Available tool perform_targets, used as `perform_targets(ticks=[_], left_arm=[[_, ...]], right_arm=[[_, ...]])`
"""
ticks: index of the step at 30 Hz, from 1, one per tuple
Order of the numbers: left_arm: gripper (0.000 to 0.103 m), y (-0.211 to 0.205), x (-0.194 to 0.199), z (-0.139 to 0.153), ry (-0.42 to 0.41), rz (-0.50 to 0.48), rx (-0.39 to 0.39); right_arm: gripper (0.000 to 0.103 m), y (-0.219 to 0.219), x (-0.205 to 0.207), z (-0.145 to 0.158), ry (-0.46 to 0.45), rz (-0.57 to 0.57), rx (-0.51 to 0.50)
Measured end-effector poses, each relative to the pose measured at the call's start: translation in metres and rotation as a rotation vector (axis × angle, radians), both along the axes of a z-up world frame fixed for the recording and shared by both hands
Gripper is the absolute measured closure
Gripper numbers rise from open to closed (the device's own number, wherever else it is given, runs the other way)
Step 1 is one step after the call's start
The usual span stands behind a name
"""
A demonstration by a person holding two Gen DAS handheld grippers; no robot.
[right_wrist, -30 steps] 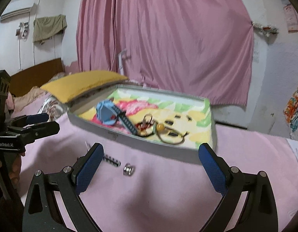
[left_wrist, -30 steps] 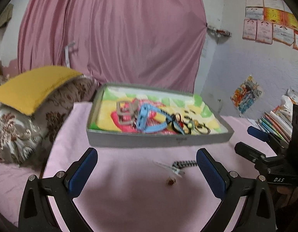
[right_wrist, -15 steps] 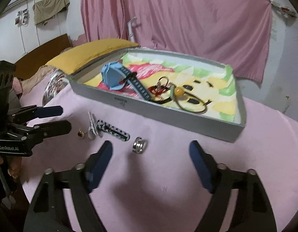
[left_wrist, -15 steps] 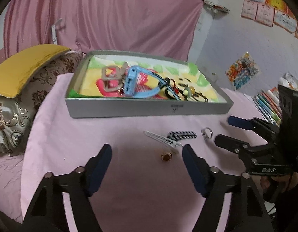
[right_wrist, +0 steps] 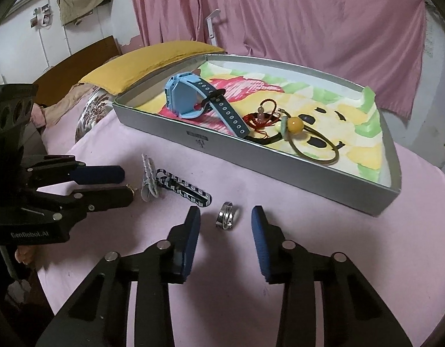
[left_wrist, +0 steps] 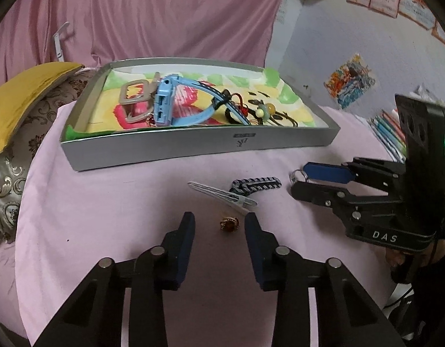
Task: Organize jewelry
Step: 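Grasp the small gem ring with the left tool while the right tool grasps the metal ring, then carry both rings over the tray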
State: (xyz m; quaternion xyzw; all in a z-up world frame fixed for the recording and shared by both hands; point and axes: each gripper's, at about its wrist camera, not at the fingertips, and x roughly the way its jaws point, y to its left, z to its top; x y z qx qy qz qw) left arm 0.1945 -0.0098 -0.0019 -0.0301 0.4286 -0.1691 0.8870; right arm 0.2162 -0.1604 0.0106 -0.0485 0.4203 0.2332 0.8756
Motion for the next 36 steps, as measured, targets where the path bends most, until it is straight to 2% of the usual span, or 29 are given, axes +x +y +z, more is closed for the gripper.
perform_targets(ticks=[5, 14, 19, 24, 28, 31, 36], left_arm=[[0.079, -0.001, 0.001, 0.001, 0.003, -0.011, 0.018], [0.090, -0.013, 0.000, 0.001, -0.005, -0.047, 0.095], [0.090, -0.015, 0.000, 0.002, -0.007, -0.048, 0.111], [0.090, -0.012, -0.003, 0.002, -0.005, -0.051, 0.071], [0.090, -0.010, -0.010, 0.006, -0.038, -0.049, 0.035], [0.090, -0.008, -0.015, 0.017, -0.096, -0.036, 0.005], [0.090, -0.004, -0.018, 0.038, -0.204, 0.010, -0.038]], right_arm=[[0.075, 0.000, 0.003, -0.001, 0.013, 0.009, 0.007], [0.080, 0.005, 0.005, -0.001, 0.008, 0.026, -0.005], [0.097, 0.005, 0.006, -0.002, 0.016, 0.039, 0.008], [0.097, 0.003, 0.004, -0.002, 0.016, 0.037, 0.015], [0.097, 0.000, -0.003, 0.000, -0.001, 0.023, 0.031], [0.097, -0.004, -0.011, 0.007, -0.037, 0.008, 0.050], [0.097, -0.012, -0.018, 0.032, -0.154, -0.036, 0.080]])
